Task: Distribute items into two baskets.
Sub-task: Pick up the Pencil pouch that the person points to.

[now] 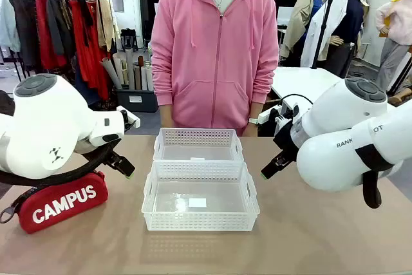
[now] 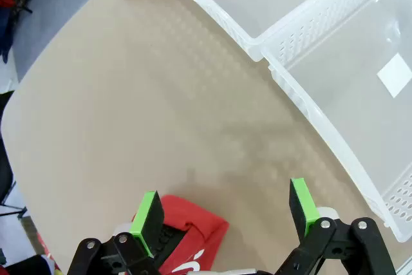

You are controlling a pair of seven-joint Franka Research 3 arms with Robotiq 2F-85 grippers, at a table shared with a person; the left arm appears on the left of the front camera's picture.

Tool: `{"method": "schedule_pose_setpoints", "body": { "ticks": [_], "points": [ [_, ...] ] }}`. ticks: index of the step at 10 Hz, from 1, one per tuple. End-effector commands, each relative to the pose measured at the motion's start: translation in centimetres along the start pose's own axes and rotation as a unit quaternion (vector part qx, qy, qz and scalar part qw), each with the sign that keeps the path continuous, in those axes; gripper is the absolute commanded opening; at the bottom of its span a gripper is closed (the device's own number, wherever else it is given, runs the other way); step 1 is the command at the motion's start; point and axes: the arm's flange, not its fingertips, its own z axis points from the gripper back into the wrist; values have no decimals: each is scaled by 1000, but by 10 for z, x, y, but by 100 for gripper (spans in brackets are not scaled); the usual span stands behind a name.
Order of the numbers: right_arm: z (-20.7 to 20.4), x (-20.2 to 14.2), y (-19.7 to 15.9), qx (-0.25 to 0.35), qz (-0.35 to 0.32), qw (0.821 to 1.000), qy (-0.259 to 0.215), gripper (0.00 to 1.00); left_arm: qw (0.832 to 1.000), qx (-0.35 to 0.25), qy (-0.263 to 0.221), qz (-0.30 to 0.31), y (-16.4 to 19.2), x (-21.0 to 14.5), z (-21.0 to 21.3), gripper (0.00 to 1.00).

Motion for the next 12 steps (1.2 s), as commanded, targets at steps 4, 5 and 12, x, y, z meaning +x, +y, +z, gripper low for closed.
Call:
{"method": "schedule_pose_setpoints", "body": {
  "ticks": [4,5,12],
  "points": [
    [0,0,0,0,0,1000,0,100,1000,0,0,0,0,0,0,100],
    [0,0,0,0,0,1000,0,100,1000,0,0,0,0,0,0,100],
    [5,3,-7,12,-10,1000,-4,100,1000,-6,0,5,9,3,16,100]
  ]
}}
